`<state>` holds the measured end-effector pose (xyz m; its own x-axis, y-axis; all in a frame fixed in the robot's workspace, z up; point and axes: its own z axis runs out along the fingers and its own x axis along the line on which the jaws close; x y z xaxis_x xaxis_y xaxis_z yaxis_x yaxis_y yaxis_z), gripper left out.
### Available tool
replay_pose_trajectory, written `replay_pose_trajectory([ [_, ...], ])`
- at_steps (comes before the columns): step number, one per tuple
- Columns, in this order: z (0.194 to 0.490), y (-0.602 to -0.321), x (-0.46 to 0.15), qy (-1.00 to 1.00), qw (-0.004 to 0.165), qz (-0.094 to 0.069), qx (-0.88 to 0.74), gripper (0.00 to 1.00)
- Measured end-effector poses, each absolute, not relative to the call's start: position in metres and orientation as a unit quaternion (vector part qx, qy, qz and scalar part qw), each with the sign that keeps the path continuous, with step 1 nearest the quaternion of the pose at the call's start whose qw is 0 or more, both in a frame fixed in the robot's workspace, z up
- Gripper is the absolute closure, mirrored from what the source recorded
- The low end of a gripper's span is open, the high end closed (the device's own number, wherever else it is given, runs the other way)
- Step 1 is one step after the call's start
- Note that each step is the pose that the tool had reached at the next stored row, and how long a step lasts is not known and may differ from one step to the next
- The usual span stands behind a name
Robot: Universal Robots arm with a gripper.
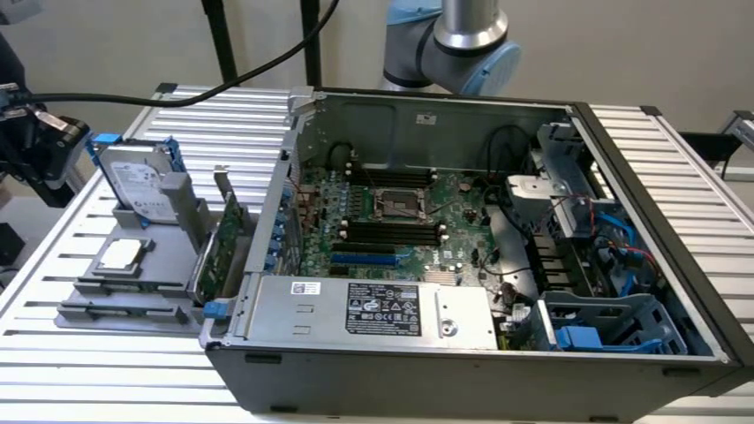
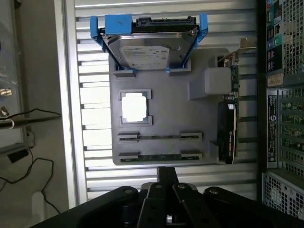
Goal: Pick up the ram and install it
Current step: 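Pick up the ram and move it above insertion slot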
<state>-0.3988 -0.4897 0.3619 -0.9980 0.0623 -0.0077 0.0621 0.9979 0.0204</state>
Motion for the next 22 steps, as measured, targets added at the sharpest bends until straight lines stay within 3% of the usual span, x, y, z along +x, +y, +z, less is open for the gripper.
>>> replay_pose_trajectory([
  [22, 0.3554, -0.4897, -0.3988, 0.987, 0.002, 0.011, -0.162, 0.89],
])
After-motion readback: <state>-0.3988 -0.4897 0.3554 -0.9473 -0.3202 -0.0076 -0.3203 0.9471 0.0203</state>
